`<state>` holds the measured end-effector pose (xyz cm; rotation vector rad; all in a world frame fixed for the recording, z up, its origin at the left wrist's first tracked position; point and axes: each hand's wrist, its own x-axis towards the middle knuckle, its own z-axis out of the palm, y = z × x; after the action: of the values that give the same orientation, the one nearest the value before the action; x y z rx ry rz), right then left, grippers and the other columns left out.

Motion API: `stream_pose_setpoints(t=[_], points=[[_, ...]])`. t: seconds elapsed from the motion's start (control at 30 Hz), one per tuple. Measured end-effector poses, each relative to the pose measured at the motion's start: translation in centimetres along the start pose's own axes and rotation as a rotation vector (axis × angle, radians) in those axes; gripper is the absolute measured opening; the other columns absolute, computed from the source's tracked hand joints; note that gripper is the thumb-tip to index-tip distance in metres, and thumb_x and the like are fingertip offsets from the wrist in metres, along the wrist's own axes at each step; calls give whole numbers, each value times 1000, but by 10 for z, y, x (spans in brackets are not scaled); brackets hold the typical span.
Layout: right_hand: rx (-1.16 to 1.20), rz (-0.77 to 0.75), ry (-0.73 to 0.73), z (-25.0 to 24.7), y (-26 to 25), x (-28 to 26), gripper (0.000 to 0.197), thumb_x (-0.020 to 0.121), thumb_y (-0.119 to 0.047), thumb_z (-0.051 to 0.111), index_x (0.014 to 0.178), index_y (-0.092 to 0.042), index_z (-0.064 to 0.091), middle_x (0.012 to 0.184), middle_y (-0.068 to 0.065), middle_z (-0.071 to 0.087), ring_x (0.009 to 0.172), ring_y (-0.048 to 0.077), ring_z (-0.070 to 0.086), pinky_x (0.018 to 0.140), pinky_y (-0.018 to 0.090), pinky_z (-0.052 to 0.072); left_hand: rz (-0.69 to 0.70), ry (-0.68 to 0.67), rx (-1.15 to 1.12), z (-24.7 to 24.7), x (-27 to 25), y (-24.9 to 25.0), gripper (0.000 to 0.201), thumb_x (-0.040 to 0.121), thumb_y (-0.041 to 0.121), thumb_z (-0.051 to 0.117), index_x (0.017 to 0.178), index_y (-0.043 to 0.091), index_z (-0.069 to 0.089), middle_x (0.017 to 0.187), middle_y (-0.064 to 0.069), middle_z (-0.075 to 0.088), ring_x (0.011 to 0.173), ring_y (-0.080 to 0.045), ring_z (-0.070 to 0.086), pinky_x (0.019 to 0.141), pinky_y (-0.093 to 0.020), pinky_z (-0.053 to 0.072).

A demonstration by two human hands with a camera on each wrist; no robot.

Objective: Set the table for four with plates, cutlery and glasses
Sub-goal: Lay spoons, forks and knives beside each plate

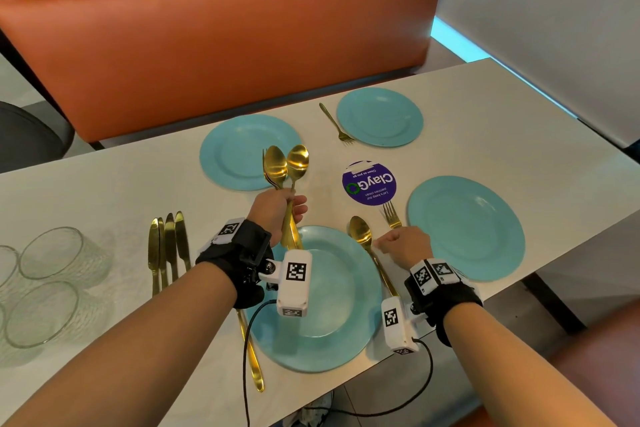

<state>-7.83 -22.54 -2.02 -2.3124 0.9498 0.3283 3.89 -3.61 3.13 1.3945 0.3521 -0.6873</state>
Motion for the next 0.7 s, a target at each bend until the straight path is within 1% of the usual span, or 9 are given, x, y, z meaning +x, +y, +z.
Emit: stream_pose_setpoints(t=[0.1, 0.17, 0.2, 0.27, 0.37, 0.43, 0.53, 0.57, 0.7], points=[[195, -66, 87, -15, -13, -2, 33, 88, -34, 62, 87, -3, 72, 92, 8, 71, 78, 18, 57, 83, 33, 50, -14, -68, -31, 8, -5, -2, 20, 97, 5, 37, 83, 9, 50, 79, -9, 59, 66, -17, 54, 60, -24, 43], [301, -128, 105, -25, -27, -4, 34, 89, -35, 62, 90, -3, 73, 87, 6, 69, 74, 16, 55, 75, 32, 50, -20, -126, -21, 17, -9, -4, 19, 97, 3, 35, 85, 9, 49, 79, -10, 59, 66, -18, 54, 61, -24, 43], [343, -155, 90, -29, -35, -6, 33, 89, -36, 61, 90, -5, 72, 86, 3, 68, 71, 14, 54, 68, 29, 47, -19, -156, -6, 22, -12, -6, 19, 97, 1, 34, 87, 9, 48, 80, -11, 59, 66, -18, 54, 61, -24, 43], [410, -191, 32, -32, -48, -8, 29, 89, -38, 59, 92, -11, 71, 86, 0, 68, 66, 11, 52, 61, 25, 43, -13, -217, 40, 33, -15, -8, 17, 98, 1, 35, 91, 9, 49, 80, -9, 60, 67, -17, 57, 61, -23, 44], [448, -222, -43, -33, -59, -10, 26, 91, -37, 57, 89, -15, 71, 77, -2, 66, 59, 12, 54, 53, 23, 42, -3, -318, 131, 48, -21, -12, 24, 99, 5, 36, 86, 11, 55, 69, -2, 68, 59, -10, 61, 60, -20, 47], [455, -233, -68, -34, -59, -9, 27, 90, -36, 58, 84, -15, 73, 71, -1, 64, 57, 12, 54, 49, 22, 41, 5, -357, 184, 57, -25, -12, 27, 100, 5, 34, 85, 12, 55, 71, -3, 65, 61, -10, 59, 61, -20, 47], [495, -236, -81, -40, -51, -7, 23, 91, -34, 59, 74, -22, 69, 63, -5, 62, 56, 11, 54, 49, 22, 40, 4, -387, 225, 67, -27, -14, 26, 101, 5, 32, 88, 13, 54, 78, -5, 60, 67, -12, 57, 62, -21, 47], [507, -240, -94, -42, -48, -7, 22, 91, -33, 58, 74, -23, 69, 63, -5, 61, 56, 10, 53, 49, 21, 40, -2, -391, 226, 70, -26, -14, 26, 101, 5, 32, 89, 12, 54, 79, -6, 60, 68, -13, 57, 63, -21, 47], [576, -231, -136, -48, -38, -4, 18, 93, -27, 56, 98, -16, 71, 66, -2, 61, 56, 8, 50, 46, 19, 37, -26, -399, 220, 82, -23, -14, 25, 101, 7, 33, 93, 14, 56, 85, -7, 63, 74, -15, 60, 72, -25, 49]])
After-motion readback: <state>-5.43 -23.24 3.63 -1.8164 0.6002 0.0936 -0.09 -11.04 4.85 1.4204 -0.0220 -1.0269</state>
